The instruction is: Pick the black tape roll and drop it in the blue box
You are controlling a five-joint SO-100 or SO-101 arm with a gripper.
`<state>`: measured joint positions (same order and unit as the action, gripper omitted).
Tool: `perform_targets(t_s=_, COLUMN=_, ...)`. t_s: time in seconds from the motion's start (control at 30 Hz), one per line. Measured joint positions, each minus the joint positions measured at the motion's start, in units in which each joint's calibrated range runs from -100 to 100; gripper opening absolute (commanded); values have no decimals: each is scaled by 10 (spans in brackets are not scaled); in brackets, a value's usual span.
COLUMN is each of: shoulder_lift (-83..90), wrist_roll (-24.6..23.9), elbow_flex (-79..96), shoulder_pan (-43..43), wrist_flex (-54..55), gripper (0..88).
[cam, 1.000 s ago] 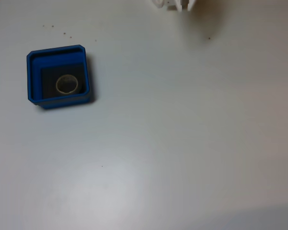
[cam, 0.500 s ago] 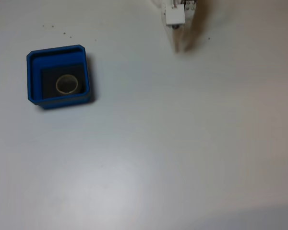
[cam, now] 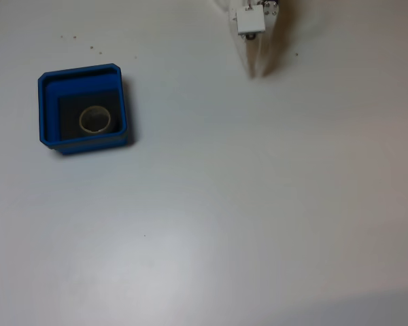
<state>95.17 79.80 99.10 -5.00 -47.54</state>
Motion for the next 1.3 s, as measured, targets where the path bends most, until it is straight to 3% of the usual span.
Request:
perform_targets(t_s=0.27, shoulder_lift=0, wrist_roll=129, elbow_flex=0, shoulder_pan=0, wrist_flex=212, gripper=6)
perform_targets(t_s=0.37, shoulder_lift=0, wrist_roll=156, elbow_flex=0, shoulder_pan=0, wrist_flex=259, gripper=6)
perform_targets(t_s=1.3, shoulder_lift=0, wrist_roll=162, elbow_flex=0, shoulder_pan=0, wrist_flex=281, gripper=6)
